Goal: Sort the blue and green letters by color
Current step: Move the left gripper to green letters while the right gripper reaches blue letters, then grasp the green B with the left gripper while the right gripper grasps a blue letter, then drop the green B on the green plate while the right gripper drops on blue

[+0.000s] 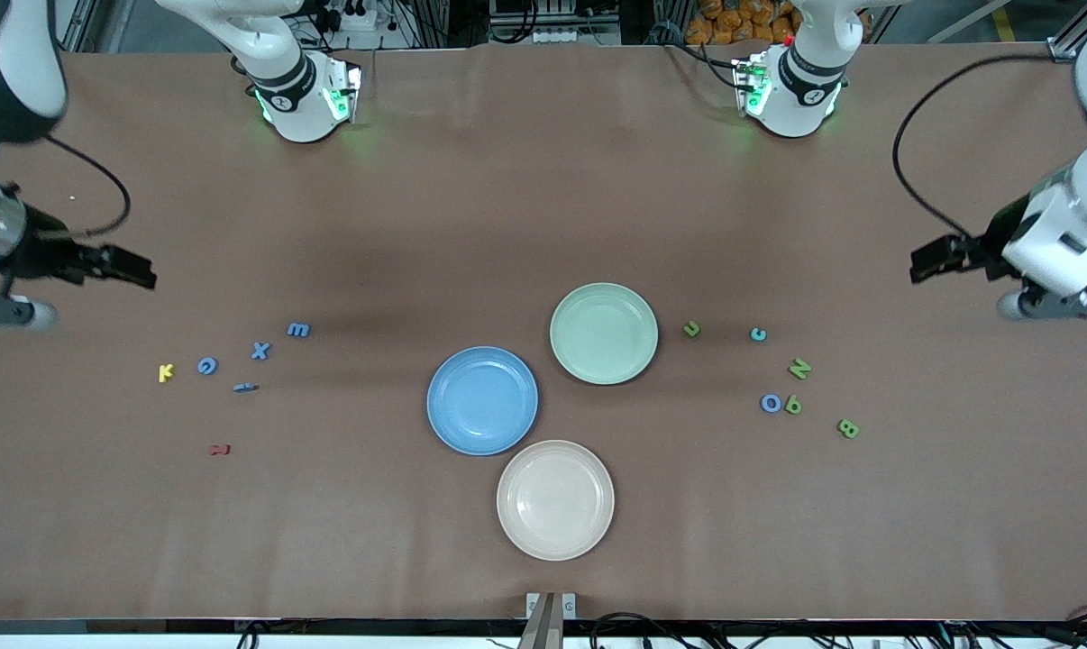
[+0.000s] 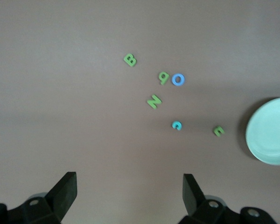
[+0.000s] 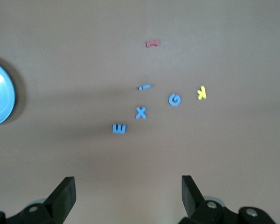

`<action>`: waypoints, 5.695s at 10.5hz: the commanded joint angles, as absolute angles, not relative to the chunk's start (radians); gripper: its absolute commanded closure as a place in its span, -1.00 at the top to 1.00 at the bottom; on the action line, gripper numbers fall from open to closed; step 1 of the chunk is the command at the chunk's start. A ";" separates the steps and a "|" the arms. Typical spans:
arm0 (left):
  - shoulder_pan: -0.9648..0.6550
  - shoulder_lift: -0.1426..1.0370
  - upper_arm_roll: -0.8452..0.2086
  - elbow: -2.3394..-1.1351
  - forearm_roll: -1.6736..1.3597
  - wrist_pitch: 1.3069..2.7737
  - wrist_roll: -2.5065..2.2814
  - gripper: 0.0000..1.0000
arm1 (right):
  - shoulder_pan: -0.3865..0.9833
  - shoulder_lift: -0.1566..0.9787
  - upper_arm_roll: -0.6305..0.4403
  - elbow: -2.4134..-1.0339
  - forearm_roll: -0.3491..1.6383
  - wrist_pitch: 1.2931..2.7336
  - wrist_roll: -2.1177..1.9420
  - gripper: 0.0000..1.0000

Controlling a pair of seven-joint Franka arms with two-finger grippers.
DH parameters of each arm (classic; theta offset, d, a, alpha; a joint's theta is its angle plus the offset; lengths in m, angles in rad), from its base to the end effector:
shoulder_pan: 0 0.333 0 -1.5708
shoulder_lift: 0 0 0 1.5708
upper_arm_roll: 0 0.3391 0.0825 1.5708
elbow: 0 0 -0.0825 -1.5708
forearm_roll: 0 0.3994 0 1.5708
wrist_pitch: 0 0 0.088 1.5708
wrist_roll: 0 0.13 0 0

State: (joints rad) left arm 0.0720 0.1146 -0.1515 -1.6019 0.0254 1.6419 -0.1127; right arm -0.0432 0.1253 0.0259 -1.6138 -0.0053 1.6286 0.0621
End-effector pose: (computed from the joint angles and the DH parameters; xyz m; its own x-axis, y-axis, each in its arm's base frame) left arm 0.6043 -0.0407 0.5486 0.9969 0.0313 -0.0719 0.0302 -0.9994 -0.0161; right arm 0.6048 -0.0119 0.5347 0.9908 -0.0788 -0.1099 -0.0783 -0.9969 0.0088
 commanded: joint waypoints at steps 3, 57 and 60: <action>0.112 0.322 -0.160 -1.675 0.124 1.980 -0.008 1.00 | -0.058 0.440 0.031 -1.588 -0.021 1.943 0.015 1.00; -0.248 0.461 -0.287 -1.662 0.175 1.951 -0.455 1.00 | 0.019 0.615 0.325 -1.656 -0.103 2.195 0.865 1.00; -0.166 0.370 -0.293 -1.877 0.178 2.116 -0.272 0.95 | -0.066 0.606 0.322 -1.759 -0.196 2.212 0.617 1.00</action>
